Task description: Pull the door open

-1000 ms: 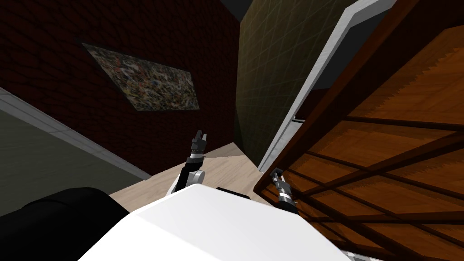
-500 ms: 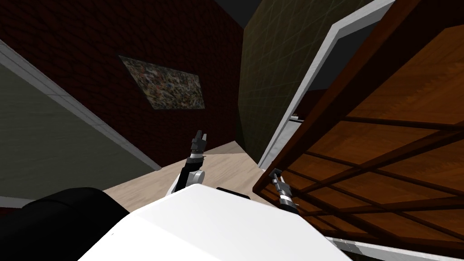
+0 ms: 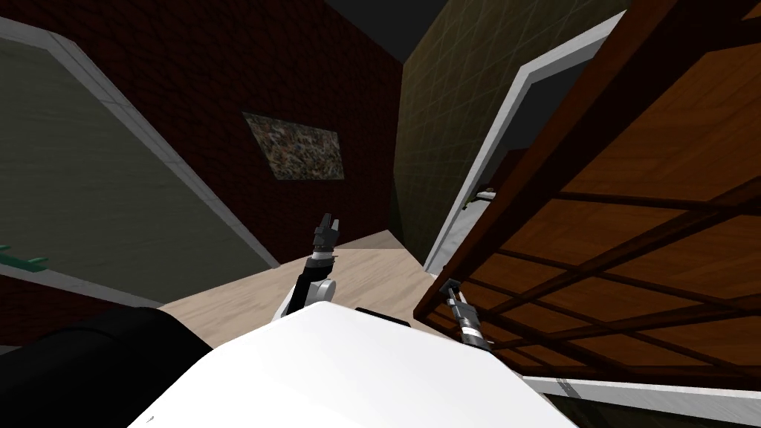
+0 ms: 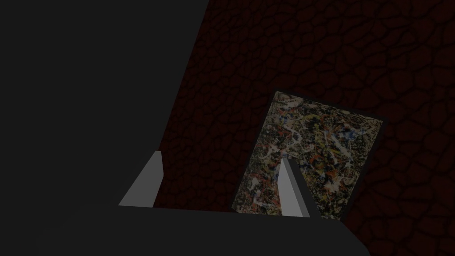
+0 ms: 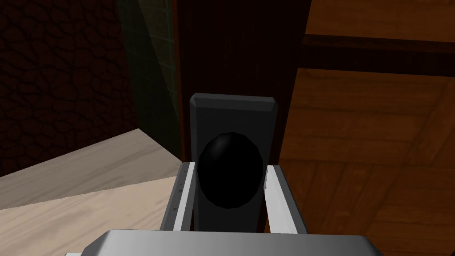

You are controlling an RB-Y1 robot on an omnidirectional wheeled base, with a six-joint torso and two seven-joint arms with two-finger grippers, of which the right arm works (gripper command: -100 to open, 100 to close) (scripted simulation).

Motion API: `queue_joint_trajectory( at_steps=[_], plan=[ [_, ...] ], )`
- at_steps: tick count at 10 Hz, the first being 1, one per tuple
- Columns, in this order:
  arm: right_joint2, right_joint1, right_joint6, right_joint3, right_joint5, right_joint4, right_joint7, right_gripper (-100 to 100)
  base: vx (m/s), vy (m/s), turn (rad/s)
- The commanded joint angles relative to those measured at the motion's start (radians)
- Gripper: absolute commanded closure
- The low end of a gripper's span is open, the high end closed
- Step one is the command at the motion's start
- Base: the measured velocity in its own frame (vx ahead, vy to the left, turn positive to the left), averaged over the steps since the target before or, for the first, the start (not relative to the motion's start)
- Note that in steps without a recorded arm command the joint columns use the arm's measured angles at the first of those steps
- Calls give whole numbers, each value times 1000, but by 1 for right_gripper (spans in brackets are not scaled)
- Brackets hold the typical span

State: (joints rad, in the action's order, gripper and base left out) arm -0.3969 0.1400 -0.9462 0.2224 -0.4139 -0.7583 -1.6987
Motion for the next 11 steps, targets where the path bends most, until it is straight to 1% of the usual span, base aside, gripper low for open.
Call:
queue_joint_trajectory(
  at_steps=[1, 2, 7, 8, 9, 10, 11],
  plan=[
    [-13, 12, -21, 15, 9, 0, -17, 100, -128, -7, 92],
    [-17, 16, -27, 19, 11, 0, -22, 100, -181, -34, 90],
    [-65, 59, -101, 72, 42, 1, -80, 100, -199, -55, 97],
    [-55, 48, -89, 65, 38, 1, -68, 100, -112, -12, 15],
    [-61, 53, -105, 73, 46, 9, -81, 100, -133, -38, 112],
    [-62, 63, -105, 67, 39, 5, -78, -100, -169, 18, -61],
    [-65, 69, -109, 65, 37, 4, -80, -100, -162, 84, -153]
  ],
)
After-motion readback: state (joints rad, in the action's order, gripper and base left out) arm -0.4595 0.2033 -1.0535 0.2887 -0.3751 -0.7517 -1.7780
